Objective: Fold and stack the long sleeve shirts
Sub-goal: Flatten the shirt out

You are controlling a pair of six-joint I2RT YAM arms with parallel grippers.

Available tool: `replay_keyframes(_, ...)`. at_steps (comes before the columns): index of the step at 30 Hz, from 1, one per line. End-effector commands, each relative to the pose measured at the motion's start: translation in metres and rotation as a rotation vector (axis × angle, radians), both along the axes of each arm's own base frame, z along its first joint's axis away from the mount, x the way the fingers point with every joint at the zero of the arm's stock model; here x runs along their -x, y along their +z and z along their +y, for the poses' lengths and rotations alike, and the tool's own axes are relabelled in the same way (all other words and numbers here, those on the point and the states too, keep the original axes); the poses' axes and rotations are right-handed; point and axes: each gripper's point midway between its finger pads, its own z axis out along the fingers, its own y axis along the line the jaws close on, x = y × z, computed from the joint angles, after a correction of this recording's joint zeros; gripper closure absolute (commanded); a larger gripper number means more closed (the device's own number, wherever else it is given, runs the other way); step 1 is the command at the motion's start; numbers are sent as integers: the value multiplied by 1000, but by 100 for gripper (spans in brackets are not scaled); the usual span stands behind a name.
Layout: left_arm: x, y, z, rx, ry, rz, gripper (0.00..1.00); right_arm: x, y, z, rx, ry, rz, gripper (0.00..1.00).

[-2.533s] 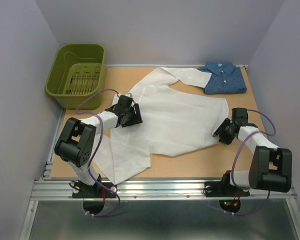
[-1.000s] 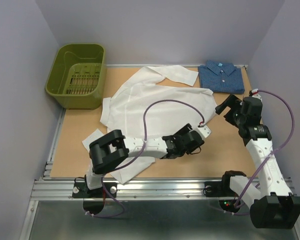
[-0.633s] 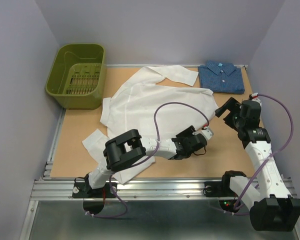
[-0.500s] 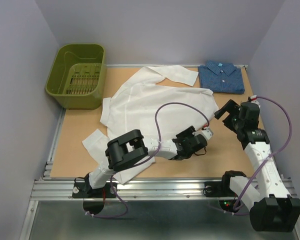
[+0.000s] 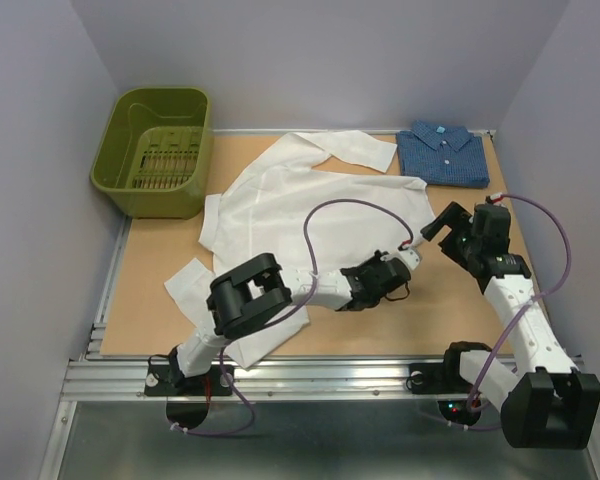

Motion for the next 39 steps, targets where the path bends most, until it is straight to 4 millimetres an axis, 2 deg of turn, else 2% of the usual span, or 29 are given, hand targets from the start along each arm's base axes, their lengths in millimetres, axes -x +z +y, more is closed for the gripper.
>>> replay_keyframes(1, 0, 103, -18, 334, -26, 130, 100, -9, 1, 8, -21, 37, -39, 0)
replay_keyframes(2, 1, 105, -14, 345, -23, 185, 100, -10, 0, 8, -20, 43, -35, 0)
replay_keyframes(3, -7, 120, -11, 415, -3, 231, 100, -9, -5, 11, -28, 59, -22, 1)
replay_keyframes(4, -7, 123, -12, 446, -12, 283, 100, -9, -8, 12, -31, 66, -14, 1)
replay_keyframes(6, 1, 129, -16, 502, -62, 410, 100, -10, -10, 17, -49, 90, -15, 2)
replay_keyframes(7, -9, 131, -9, 536, -47, 449, 100, -9, -12, 19, -55, 95, -12, 3)
replay_keyframes(8, 2, 135, -15, 585, -93, 547, 100, -8, -15, 20, -61, 102, -8, 3)
replay_keyframes(10, -9, 134, -8, 638, -76, 631, 100, -7, -14, 23, -64, 126, -19, 4)
replay_keyframes(11, -1, 134, -11, 673, -101, 723, 100, -7, -14, 26, -58, 151, -27, 5)
replay_keyframes(13, 0, 126, -8, 696, -109, 827, 100, -7, -13, 30, -48, 197, -36, 6)
replay_keyframes(17, -5, 112, -6, 719, -74, 922, 100, -5, -21, 40, -64, 272, -27, 9)
replay_keyframes(20, -6, 100, -6, 731, -55, 989, 100, -2, -37, 42, -77, 279, 2, 10)
replay_keyframes(24, -20, 84, -1, 752, 8, 1025, 100, 0, -56, 49, -117, 302, 45, 13)
replay_keyframes(28, -30, 65, 6, 757, 74, 1045, 100, 4, -75, 43, -101, 269, 94, 13)
replay_keyframes(32, -22, 53, 6, 740, 80, 1081, 100, 6, -74, 35, -75, 226, 105, 14)
replay_keyframes(34, -12, 48, 4, 719, 64, 1088, 99, 4, -64, 26, -32, 195, 95, 14)
replay_keyframes(35, -3, 49, 0, 706, 48, 1088, 97, 3, -59, 24, -16, 191, 90, 14)
replay_keyframes(36, 3, 44, 2, 688, 41, 1091, 87, 5, -58, 21, 3, 192, 107, 14)
replay_keyframes(37, 8, 42, 3, 678, 36, 1092, 81, 1, -48, 19, 19, 190, 91, 14)
replay_keyframes(38, 11, 51, 5, 683, 30, 1072, 68, 1, -46, 18, 25, 195, 93, 14)
replay_keyframes(39, 19, 47, 10, 670, 33, 1069, 59, 2, -45, 20, 25, 205, 97, 14)
